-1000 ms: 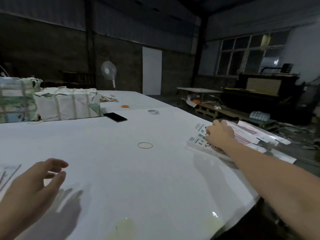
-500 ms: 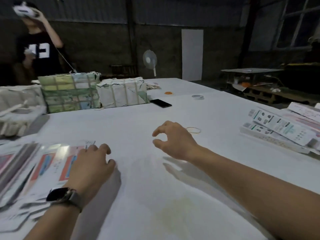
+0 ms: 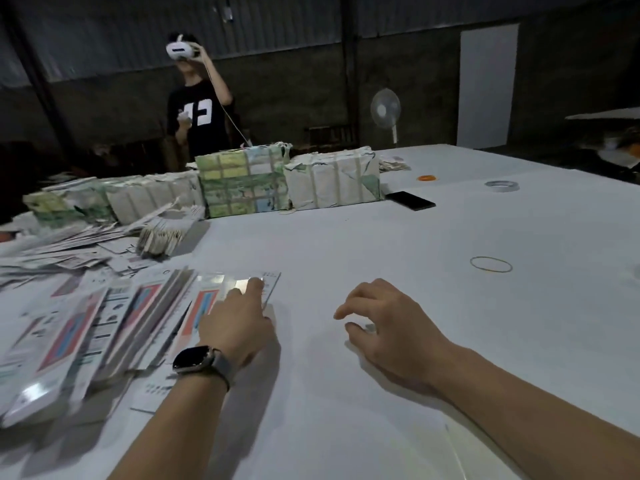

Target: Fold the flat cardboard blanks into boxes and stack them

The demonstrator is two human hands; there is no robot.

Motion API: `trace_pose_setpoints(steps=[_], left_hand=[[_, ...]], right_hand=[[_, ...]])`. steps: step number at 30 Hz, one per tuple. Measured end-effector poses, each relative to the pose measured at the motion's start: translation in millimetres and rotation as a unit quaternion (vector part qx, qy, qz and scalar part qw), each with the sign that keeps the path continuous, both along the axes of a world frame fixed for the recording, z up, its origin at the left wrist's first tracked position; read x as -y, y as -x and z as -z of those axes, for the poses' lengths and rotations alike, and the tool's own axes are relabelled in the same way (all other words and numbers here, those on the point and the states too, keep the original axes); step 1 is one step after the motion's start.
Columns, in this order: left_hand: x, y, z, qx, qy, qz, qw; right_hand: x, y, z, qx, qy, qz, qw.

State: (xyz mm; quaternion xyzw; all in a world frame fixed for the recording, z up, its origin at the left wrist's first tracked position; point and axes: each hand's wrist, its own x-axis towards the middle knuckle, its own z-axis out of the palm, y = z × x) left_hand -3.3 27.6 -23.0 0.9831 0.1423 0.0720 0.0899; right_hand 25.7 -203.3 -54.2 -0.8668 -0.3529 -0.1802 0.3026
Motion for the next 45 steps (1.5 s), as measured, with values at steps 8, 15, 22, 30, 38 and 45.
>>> trace_pose_setpoints(steps=[8, 15, 22, 30, 38, 45], left_hand=[[19.6, 6.0, -13.6, 0.208, -0.016, 0.06, 0.976], [70.0, 22.2, -27.4, 0.487, 0.208, 0.259, 0.808], [97.6, 20.1, -5.3, 0.261, 0.586, 0.215, 0.736], [94.3, 20.5, -7.0, 0.036, 0.833, 0.146, 0.533], [107.8, 20.0, -0.9, 0.069, 0.789, 0.115, 0.6], [110.8, 14.6, 3.6, 0.132, 0.778, 0.097, 0.606]], right_hand=[[0.4, -0.1, 1.1, -0.042, -0.012, 0.004, 0.999], [-3.2, -0.5, -16.8, -0.227, -0.315, -0.027, 0.921], [-1.6, 10.4, -21.5, -0.327, -0.386, -0.119, 0.855], [-9.3, 15.6, -18.4, -0.312, -0.333, -0.156, 0.876], [-16.6, 21.2, -8.6, -0.248, -0.244, -0.052, 0.936], [-19.9, 24.2, -12.0, -0.279, -0.321, -0.124, 0.897]])
